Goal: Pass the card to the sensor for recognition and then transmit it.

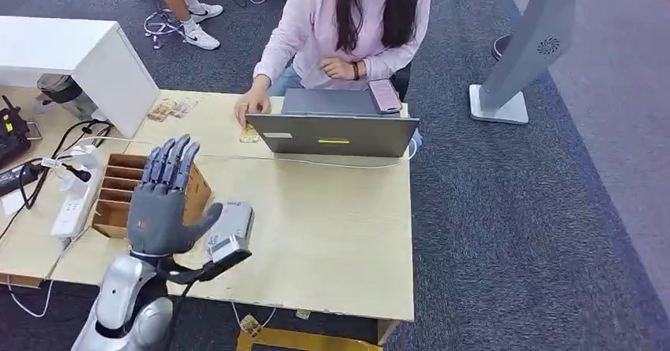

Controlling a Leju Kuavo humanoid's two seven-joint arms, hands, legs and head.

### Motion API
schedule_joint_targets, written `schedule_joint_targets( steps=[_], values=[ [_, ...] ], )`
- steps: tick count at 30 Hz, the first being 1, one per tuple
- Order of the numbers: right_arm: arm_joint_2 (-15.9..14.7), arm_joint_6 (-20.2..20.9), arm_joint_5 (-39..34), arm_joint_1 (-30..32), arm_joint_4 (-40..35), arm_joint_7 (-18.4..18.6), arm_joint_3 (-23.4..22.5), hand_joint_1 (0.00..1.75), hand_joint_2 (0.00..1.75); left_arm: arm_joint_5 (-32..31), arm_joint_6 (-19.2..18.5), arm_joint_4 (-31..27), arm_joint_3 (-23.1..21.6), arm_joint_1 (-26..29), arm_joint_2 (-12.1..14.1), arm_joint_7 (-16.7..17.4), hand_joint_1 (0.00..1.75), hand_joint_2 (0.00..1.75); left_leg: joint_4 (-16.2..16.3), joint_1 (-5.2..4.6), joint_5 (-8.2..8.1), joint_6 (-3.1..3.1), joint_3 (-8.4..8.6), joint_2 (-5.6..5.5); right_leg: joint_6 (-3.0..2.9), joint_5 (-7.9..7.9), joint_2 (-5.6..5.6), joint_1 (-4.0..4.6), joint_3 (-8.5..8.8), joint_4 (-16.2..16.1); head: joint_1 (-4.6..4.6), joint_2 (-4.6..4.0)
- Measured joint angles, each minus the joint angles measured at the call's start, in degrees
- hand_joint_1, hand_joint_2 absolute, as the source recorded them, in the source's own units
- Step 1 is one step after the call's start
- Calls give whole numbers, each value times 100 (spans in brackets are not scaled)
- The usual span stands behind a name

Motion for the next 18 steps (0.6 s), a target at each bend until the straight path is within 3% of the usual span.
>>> schedule_joint_targets(
  steps=[4, 11, 14, 18],
  values=[
    [33, -41, -57, 18, 2, -9, -116, 0, 175, -2, 120, -315, 173, 794, 4, -123, 0, 175, 0, 0, -1, 1, -2, -2, 0, -2, -4, 0, 0, 0, -2, 0],
    [85, -87, -149, 42, 2, 4, -271, 0, 175, -188, 114, -457, 643, 1764, -61, -39, 0, 175, -1, 0, -3, -1, -1, -6, 0, -3, -12, 0, 1, -1, 0, 0],
    [94, -87, -144, 42, 2, 33, -293, 0, 175, -210, -22, -451, 862, 1869, -98, -22, 0, 175, -1, 0, -2, -1, -2, -14, 0, -3, -20, 0, 4, -1, -2, 0],
    [96, -55, -94, 46, 2, 33, -319, 0, 175, -372, -529, -201, 1500, 1884, -243, -123, 0, 175, -2, 2, -1, -2, 2, -12, -1, -1, -18, 2, 5, -1, 0, 0]
  ],
)
